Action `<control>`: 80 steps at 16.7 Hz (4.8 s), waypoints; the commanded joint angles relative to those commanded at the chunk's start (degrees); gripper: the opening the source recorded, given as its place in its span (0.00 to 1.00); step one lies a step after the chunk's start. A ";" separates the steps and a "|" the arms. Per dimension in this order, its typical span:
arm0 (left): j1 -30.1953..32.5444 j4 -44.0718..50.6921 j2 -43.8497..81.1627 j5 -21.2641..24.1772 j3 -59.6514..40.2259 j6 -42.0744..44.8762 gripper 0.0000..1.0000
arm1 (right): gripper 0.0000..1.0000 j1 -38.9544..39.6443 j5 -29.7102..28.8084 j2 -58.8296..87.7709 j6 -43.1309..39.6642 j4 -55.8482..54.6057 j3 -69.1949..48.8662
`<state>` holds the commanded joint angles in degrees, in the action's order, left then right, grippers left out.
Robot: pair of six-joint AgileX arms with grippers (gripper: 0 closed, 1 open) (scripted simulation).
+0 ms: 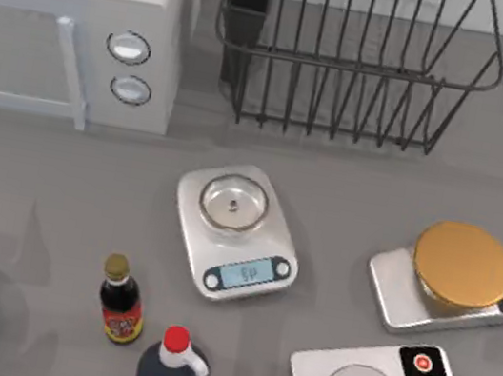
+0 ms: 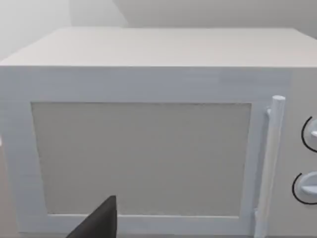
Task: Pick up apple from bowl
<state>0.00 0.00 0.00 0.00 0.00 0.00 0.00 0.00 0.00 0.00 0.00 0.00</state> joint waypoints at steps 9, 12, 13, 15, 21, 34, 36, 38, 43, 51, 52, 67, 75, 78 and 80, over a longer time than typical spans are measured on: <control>0.00 0.00 0.00 0.00 0.00 0.00 1.00 | 1.00 0.00 0.00 0.00 0.00 0.00 0.00; 0.00 0.00 0.00 0.00 0.00 0.00 1.00 | 1.00 0.00 0.00 0.00 0.00 0.00 0.00; 0.00 0.00 0.00 0.00 0.00 0.00 1.00 | 1.00 0.00 0.00 0.00 0.00 0.00 0.00; 0.00 0.00 0.00 0.00 0.00 0.00 1.00 | 1.00 0.00 0.00 0.00 0.00 0.00 0.00; 0.00 0.00 0.00 0.00 0.00 0.00 1.00 | 1.00 0.00 0.00 0.00 0.00 0.00 0.00; -3.64 26.66 32.35 0.01 -22.21 4.06 1.00 | 1.00 0.00 0.00 0.00 0.00 0.00 0.00; -4.69 34.54 43.07 0.01 -28.62 5.23 1.00 | 1.00 0.00 0.00 0.00 0.00 0.00 0.00; -5.70 42.13 53.33 0.01 -34.83 6.37 1.00 | 1.00 0.00 0.00 0.00 0.00 0.00 0.00; -7.73 57.20 73.24 0.01 -47.20 8.62 1.00 | 1.00 0.00 0.00 0.00 0.00 0.00 0.00; -8.15 62.06 79.03 0.01 -51.24 9.34 1.00 | 1.00 0.00 0.00 0.00 0.00 0.00 0.00; -8.16 61.89 79.11 0.01 -51.09 9.35 1.00 | 1.00 0.00 0.00 0.00 0.00 0.00 0.00; -8.63 39.71 88.46 0.00 -38.17 9.76 1.00 | 1.00 0.00 0.00 0.00 0.00 0.00 0.00; -8.63 39.71 88.46 0.00 -38.17 9.76 0.40 | 1.00 0.00 0.00 0.00 0.00 0.00 0.00; -8.63 39.71 88.46 0.00 -38.17 9.76 0.17 | 1.00 0.00 0.00 0.00 0.00 0.00 0.00; -8.63 39.71 88.46 0.00 -38.17 9.76 0.02 | 1.00 0.00 0.00 0.00 0.00 0.00 0.00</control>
<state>-8.63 39.71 88.46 0.00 -38.17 9.76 0.00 0.00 0.00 0.00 0.00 0.00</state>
